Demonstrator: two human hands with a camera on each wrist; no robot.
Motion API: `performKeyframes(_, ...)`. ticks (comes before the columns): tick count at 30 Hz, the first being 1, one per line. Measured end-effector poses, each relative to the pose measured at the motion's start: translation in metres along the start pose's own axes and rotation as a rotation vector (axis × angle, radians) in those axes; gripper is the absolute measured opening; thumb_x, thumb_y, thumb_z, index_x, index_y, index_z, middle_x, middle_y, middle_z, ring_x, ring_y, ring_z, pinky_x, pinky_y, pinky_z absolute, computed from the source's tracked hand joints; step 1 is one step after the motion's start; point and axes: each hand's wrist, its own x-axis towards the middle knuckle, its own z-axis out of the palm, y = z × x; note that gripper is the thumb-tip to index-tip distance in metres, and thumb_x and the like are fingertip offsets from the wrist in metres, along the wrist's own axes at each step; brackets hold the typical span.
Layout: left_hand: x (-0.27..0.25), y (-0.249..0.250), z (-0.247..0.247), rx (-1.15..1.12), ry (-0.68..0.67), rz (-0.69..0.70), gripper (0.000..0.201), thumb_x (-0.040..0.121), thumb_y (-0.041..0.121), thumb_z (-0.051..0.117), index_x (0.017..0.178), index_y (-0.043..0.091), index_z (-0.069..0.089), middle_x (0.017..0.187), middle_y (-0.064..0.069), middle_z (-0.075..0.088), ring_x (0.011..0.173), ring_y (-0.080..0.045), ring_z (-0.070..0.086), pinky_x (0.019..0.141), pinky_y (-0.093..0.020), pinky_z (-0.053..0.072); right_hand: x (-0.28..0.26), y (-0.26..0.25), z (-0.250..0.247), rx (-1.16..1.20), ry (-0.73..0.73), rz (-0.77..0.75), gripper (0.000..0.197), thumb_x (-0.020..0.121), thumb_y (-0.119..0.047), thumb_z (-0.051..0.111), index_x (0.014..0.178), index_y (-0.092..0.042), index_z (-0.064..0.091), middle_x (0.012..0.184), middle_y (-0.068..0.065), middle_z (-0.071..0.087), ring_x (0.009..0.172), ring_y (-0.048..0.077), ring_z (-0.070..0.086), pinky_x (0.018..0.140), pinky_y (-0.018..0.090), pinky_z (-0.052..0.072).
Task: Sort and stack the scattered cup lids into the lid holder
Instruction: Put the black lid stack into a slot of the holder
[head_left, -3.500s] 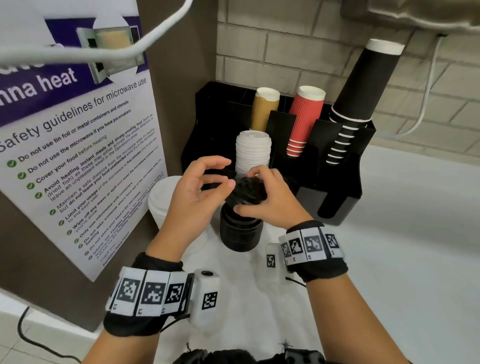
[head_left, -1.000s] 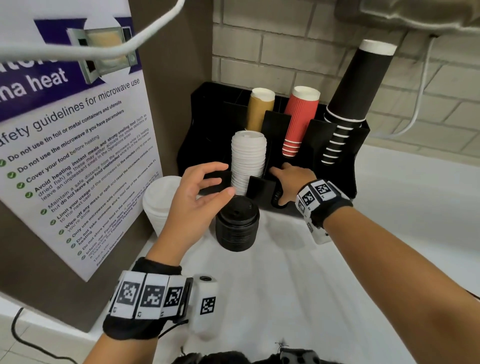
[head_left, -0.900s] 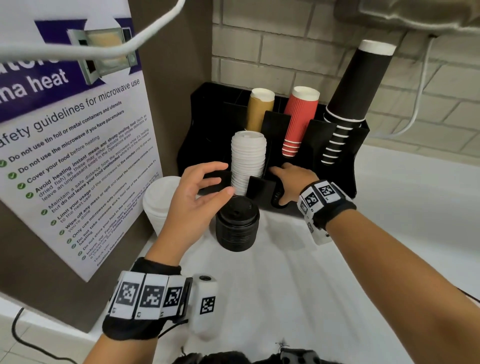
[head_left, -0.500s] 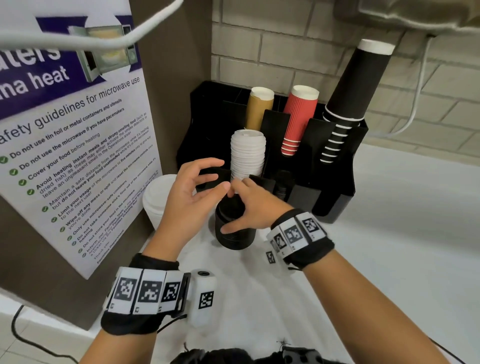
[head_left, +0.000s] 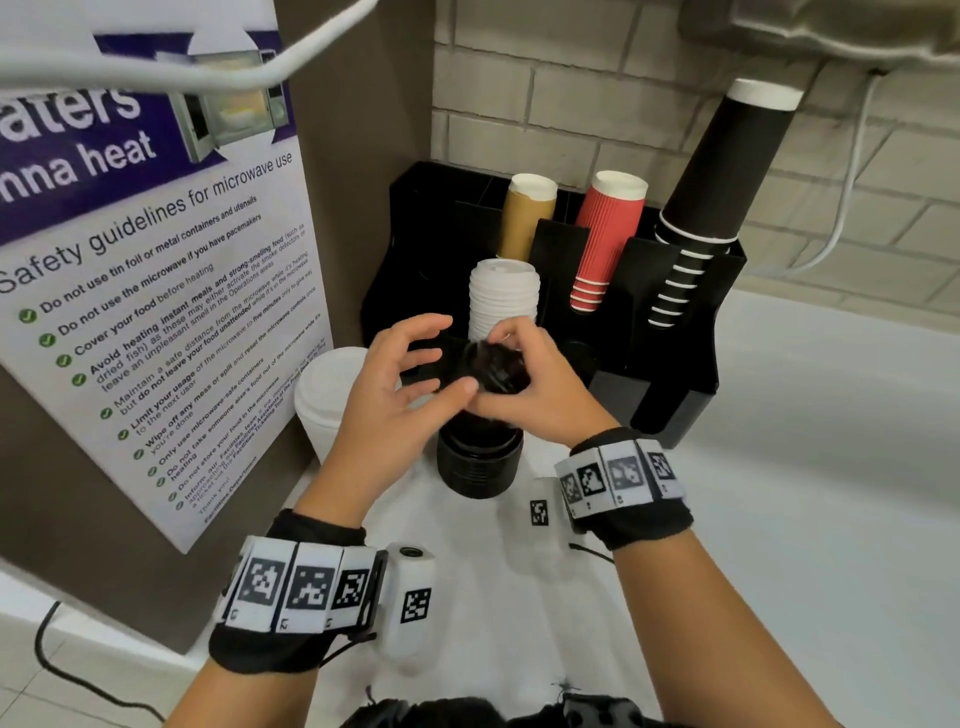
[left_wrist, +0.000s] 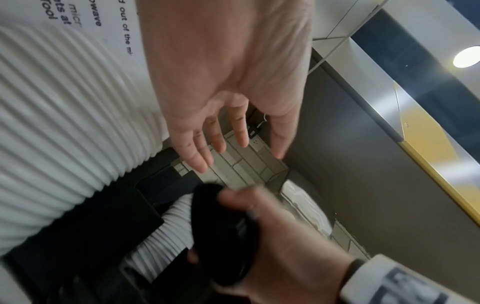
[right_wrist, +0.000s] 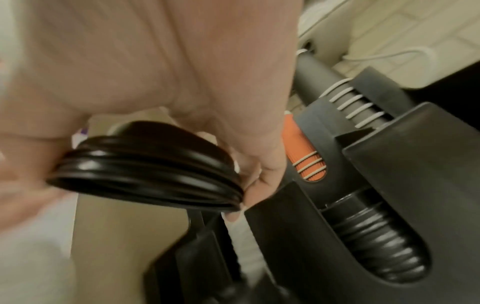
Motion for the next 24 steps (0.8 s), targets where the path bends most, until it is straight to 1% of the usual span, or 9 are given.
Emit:
performKeyframes(2,-0.001,-0.003,0.004,0.001,-0.088,-0.050,0.080,0.066,0.034,0.082,0.133,0.048,0.041,0.142,0.009,0.045,0.127,-0.004,0.049,0.100,-0.025,0.046,-0.008,-0.008,-0.005,0.241,0.012,0.017,0.052,0.076,-0.022,0.078,0.115,-0.035,0.046,0.117,0.004,0.052,0.104,0.019,0.059,0.080,0.029,0.050)
performKeyframes(3,-0.001,-0.004,0.007,-0.016,-0.130,-0.077,0.090,0.062,0.035,0.082,0.137,0.050,0.034,0.146,0.009,0.042,0.131,-0.005,0.047,0.102,-0.026,0.045,-0.012,-0.011,-0.007,0.321,-0.003,0.030,0.052,0.077,-0.025,0.076,0.117,-0.039,0.047,0.116,0.001,0.055,0.102,0.017,0.062,0.079,0.027,0.050)
performKeyframes(5,-0.001,-0.006,0.012,-0.077,-0.182,-0.099,0.099,0.059,0.030,0.083,0.140,0.050,0.029,0.149,0.009,0.039,0.132,-0.008,0.047,0.105,-0.028,0.045,-0.018,-0.016,-0.009,0.398,-0.037,0.037,0.051,0.076,-0.029,0.072,0.121,-0.041,0.050,0.116,-0.002,0.059,0.101,0.014,0.065,0.084,0.027,0.052)
performKeyframes(7,0.000,-0.007,0.015,-0.124,-0.203,-0.083,0.097,0.062,0.023,0.088,0.138,0.048,0.035,0.144,0.011,0.045,0.126,-0.008,0.054,0.102,-0.029,0.049,-0.022,-0.019,-0.012,0.413,-0.064,0.028,0.051,0.076,-0.029,0.070,0.123,-0.038,0.053,0.120,0.003,0.061,0.105,0.017,0.064,0.091,0.033,0.052)
performKeyframes(9,0.002,-0.008,0.016,-0.143,-0.206,-0.068,0.092,0.062,0.019,0.089,0.135,0.046,0.040,0.138,0.011,0.049,0.121,-0.008,0.058,0.095,-0.027,0.052,-0.024,-0.022,-0.016,0.412,-0.087,0.018,0.054,0.078,-0.028,0.070,0.128,-0.035,0.051,0.122,0.008,0.060,0.107,0.021,0.063,0.095,0.039,0.051)
performKeyframes(12,0.003,-0.008,0.015,-0.152,-0.201,-0.064,0.090,0.059,0.020,0.085,0.134,0.045,0.043,0.138,0.008,0.049,0.118,-0.011,0.060,0.091,-0.026,0.054,-0.027,-0.021,-0.023,0.425,-0.121,0.007,0.055,0.081,-0.025,0.069,0.132,-0.033,0.049,0.120,0.011,0.062,0.108,0.022,0.064,0.096,0.040,0.051)
performKeyframes(19,0.003,-0.008,0.016,-0.141,-0.196,-0.067,0.091,0.058,0.019,0.087,0.135,0.043,0.045,0.137,0.010,0.049,0.118,-0.011,0.060,0.090,-0.026,0.054,-0.028,-0.022,-0.029,0.369,-0.126,0.004,0.057,0.076,-0.021,0.076,0.127,-0.032,0.054,0.111,-0.005,0.066,0.105,0.016,0.065,0.097,0.041,0.051)
performKeyframes(22,0.003,-0.009,0.015,-0.131,-0.199,-0.079,0.094,0.058,0.021,0.094,0.135,0.044,0.045,0.136,0.013,0.049,0.119,-0.012,0.060,0.095,-0.033,0.054,-0.026,-0.022,-0.028,0.337,-0.119,-0.010,0.058,0.075,-0.019,0.078,0.126,-0.032,0.054,0.109,-0.007,0.066,0.106,0.013,0.064,0.096,0.034,0.050)
performKeyframes(24,0.003,-0.009,0.016,-0.126,-0.199,-0.082,0.092,0.056,0.027,0.090,0.133,0.046,0.045,0.136,0.015,0.050,0.120,-0.012,0.059,0.099,-0.038,0.052,-0.025,-0.021,-0.028,0.324,-0.111,-0.015,0.058,0.074,-0.018,0.079,0.124,-0.032,0.055,0.108,-0.007,0.066,0.106,0.012,0.063,0.095,0.033,0.050)
